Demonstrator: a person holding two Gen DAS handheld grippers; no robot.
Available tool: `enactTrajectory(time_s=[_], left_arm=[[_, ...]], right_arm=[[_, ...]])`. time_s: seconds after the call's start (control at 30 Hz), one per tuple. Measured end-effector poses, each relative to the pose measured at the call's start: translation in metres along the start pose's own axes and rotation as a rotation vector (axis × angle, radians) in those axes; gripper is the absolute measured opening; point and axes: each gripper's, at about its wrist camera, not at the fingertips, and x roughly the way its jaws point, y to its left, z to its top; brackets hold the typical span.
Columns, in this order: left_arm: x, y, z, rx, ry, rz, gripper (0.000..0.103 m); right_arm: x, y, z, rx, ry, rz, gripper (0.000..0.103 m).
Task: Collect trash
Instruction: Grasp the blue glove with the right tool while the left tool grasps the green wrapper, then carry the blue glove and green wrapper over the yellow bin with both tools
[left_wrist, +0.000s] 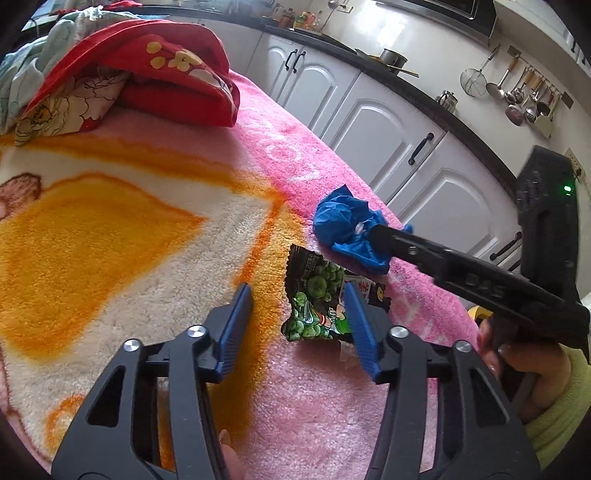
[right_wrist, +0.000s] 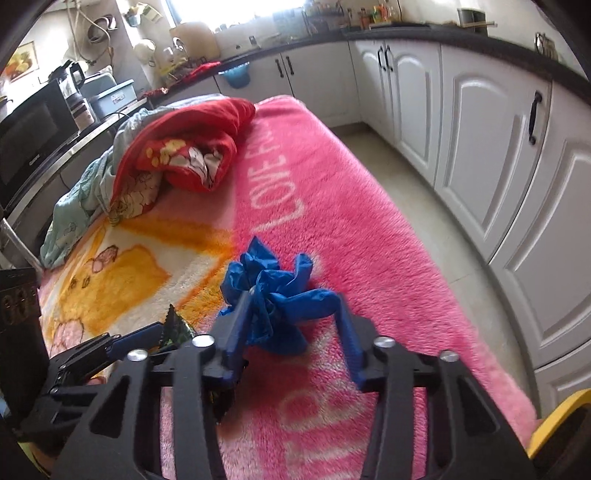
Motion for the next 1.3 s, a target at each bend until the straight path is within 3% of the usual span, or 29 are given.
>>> enactTrajectory(time_s=[0.03,0.13,0.27,0.33,0.43,0.7,1.3], left_arm=[[0.0,-0.001,-0.001,0.005,0.004,-0.001,0.037],[0.001,-0.006,-0.001,0.022,0.012,-0.01,0.029],[0.004,-0.011,-0.004,0.036,0.025,-0.023,0.02],[0.004,-0.013,-0.005,0.043,0.025,-0.027,0.009],[0.001,-0.017,-0.008,0.058,0.022,-0.033,0.005],[-0.015,-0.035,-0.017,0.115,-0.012,-0.038,0.003],[-0.041,-0.109,-0.041,0.266,-0.043,-0.094,0.002]], right_arm=[[0.001,-0.001,-0.001,0.006,0.002,0.002,0.022],[0.001,-0.002,-0.005,0.006,-0.005,0.0,0.014],[-0.005,-0.005,-0.013,0.001,-0.014,-0.018,0.012],[-0.009,-0.008,-0.019,0.004,-0.019,-0.023,0.012],[-0.015,-0.011,-0.026,0.012,-0.022,-0.026,0.011],[-0.046,-0.018,-0.051,0.027,-0.05,-0.059,0.01],[-0.161,-0.046,-0.104,0.098,-0.187,-0.11,0.009]])
